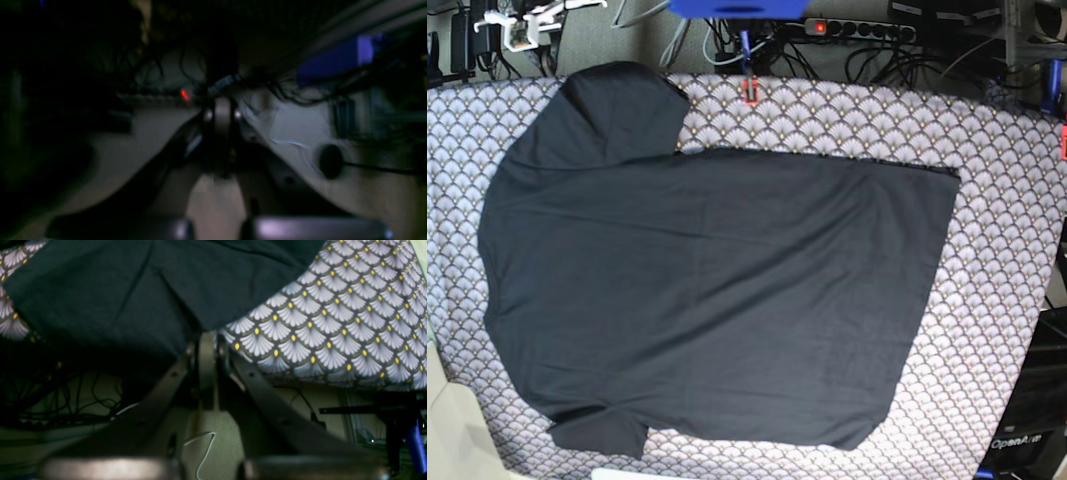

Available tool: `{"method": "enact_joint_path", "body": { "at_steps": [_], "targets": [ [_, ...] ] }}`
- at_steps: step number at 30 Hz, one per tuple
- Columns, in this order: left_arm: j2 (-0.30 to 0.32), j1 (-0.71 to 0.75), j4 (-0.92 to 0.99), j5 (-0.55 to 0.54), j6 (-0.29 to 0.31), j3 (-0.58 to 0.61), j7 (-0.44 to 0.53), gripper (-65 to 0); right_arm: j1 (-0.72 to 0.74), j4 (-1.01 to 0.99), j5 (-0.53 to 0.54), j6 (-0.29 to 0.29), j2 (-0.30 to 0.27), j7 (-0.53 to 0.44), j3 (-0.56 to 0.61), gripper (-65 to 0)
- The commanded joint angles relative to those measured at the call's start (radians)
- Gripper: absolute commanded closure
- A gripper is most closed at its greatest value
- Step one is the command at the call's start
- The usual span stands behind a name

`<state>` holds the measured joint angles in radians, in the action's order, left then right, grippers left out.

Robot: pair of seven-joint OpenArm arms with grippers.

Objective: Fold the T-shirt properly
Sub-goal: 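Move both grippers down toward the shirt's shoulder corners, then grasp the shirt's shoulder edges with the left and right grippers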

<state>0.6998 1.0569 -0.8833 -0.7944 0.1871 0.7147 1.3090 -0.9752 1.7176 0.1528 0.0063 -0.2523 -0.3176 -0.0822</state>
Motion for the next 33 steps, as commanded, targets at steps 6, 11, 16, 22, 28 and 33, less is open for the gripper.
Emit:
{"method": "enact_joint_path", "body": {
  "at_steps": [6,11,16,22,28,33],
  "targets": [
    [0.011,0.233,-0.168,0.451,-0.363,-0.361,0.002,0.0,0.006,0.017,0.001,-0.002,-0.006,-0.024,-0.003,0.0],
    [0.125,0.252,-0.396,0.554,-0.61,-0.471,-0.065,0.0,0.008,0.017,0.001,-0.002,-0.006,-0.024,-0.003,0.0],
    [0.277,0.252,-0.632,0.557,-0.779,-0.475,-0.246,0.0,0.02,0.017,0.001,-0.002,-0.006,-0.024,-0.001,0.0],
    [0.433,0.252,-0.818,0.533,-0.885,-0.488,-0.383,0.0,0.023,0.019,0.001,-0.002,-0.006,-0.024,-0.001,0.0],
    [0.462,0.13,-0.864,0.39,-0.885,-0.485,-0.547,0.0,0.046,0.019,0.001,-0.002,-0.008,-0.022,-0.001,0.0],
    [0.459,0.004,-0.857,0.275,-0.885,-0.438,-0.556,0.0,0.083,0.035,0.001,0.001,-0.014,0.047,-0.003,0.0]
  ]
}}
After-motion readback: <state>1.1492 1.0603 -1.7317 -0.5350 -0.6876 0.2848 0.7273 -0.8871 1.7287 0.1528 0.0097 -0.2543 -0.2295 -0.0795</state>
